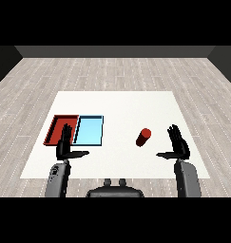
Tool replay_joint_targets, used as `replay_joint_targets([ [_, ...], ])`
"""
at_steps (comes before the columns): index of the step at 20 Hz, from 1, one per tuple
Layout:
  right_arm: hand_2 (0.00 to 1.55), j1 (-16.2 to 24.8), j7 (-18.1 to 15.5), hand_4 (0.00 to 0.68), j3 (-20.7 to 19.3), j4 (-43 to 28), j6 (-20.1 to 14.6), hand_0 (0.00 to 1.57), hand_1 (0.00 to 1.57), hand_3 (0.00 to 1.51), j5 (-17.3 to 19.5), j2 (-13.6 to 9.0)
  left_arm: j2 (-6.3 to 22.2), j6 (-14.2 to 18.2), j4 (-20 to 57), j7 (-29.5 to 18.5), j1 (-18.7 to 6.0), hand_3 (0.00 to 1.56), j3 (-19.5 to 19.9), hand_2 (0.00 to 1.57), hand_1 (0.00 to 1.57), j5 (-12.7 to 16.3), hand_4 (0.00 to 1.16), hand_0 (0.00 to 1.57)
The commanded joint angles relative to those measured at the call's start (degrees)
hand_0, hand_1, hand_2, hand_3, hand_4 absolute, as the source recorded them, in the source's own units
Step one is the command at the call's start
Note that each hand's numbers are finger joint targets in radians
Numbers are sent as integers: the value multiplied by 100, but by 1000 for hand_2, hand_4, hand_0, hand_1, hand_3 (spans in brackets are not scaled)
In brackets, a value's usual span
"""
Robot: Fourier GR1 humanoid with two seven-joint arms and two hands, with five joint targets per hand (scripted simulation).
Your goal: Pick the red can and put it in the red box
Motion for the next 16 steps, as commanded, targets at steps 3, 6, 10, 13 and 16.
replay_joint_targets([
  [3, 0, 61, -302, 0, -171, 251, 209, 0, 0, 0, 12, 2, -157, 426, -368, 339, -85, 0, -207, 0, 0, -323, 0, 0],
  [6, 0, -334, 313, 0, -81, 3, -171, 0, 0, 0, -3, 133, -18, 112, 383, -63, -394, 0, 7, 0, 0, -110, 0, 0],
  [10, 0, -194, 10, 0, -65, 306, 100, 0, 0, 0, 113, 129, -64, 125, -53, -37, -30, 0, -58, 0, 0, -94, 0, 0],
  [13, 0, -247, -313, 0, -130, 547, 145, 0, 0, 0, 135, 151, -128, 290, 456, -168, -494, 0, -55, 0, 0, -229, 0, 0],
  [16, 0, -748, -24, 0, -276, 1013, 287, 0, 0, 0, -93, -76, 284, -323, 362, -407, -6, 0, 288, 0, 0, 189, 0, 0],
])
